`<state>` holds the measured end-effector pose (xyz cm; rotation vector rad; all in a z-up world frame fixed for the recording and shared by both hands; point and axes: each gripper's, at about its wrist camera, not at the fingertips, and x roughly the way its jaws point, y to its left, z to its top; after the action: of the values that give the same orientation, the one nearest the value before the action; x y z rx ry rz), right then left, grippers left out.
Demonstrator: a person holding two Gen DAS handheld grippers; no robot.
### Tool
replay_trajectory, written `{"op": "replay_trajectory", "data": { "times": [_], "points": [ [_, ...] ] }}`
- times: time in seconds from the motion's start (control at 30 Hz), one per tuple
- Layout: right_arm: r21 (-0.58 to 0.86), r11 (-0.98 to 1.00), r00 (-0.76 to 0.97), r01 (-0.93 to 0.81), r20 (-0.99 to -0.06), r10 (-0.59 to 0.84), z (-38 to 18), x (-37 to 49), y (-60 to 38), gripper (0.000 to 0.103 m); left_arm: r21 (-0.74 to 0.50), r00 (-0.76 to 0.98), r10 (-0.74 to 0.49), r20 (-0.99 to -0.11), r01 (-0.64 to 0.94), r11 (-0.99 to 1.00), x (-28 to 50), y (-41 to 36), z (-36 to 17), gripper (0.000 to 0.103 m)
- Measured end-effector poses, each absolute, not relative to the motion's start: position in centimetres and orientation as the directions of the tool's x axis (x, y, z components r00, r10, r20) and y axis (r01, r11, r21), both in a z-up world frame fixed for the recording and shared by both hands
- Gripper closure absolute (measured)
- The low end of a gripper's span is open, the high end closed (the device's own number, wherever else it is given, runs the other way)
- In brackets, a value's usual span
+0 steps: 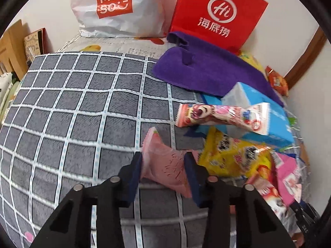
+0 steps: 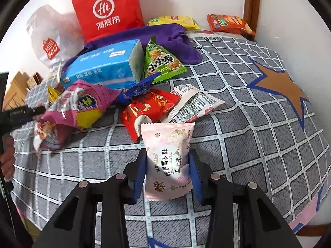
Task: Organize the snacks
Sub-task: 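Carry both pink packets over the purple towel with both grippers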
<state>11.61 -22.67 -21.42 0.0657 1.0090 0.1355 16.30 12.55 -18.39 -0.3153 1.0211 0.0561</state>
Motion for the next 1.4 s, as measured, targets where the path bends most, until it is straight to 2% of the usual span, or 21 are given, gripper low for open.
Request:
{"op": "replay_trajectory", "data": {
  "times": [0.27, 0.67, 1.07, 1.4],
  "points": [
    [0.121, 0.99, 0.57, -0.066, -0.81, 0.137, -18.8, 9.8, -22.6, 0.064, -0.277, 0.548, -0.143, -0.824, -0.17, 0.946, 13.3, 12.4, -17.0, 0.068],
    [0.101, 0.994, 0.645, -0.043, -0.757, 0.105, -14.5, 8.0, -22.4, 0.064, -0.312, 0.613, -0.181, -0.769, -0.114, 0.943, 10.8, 11.4, -11.9, 0.068],
    [0.136, 0.987, 0.686, -0.083, -0.711, 0.156, -10.1, 10.7, -21.1, 0.064, -0.344, 0.641, -0.24, -0.729, -0.041, 0.938, 13.0, 9.4, -8.0, 0.068],
    [0.095, 0.99, 0.698, -0.106, -0.702, 0.142, -7.3, 14.7, -19.2, 0.064, -0.359, 0.643, -0.284, -0.711, 0.015, 0.933, 16.0, 7.5, -6.3, 0.068]
  ]
}}
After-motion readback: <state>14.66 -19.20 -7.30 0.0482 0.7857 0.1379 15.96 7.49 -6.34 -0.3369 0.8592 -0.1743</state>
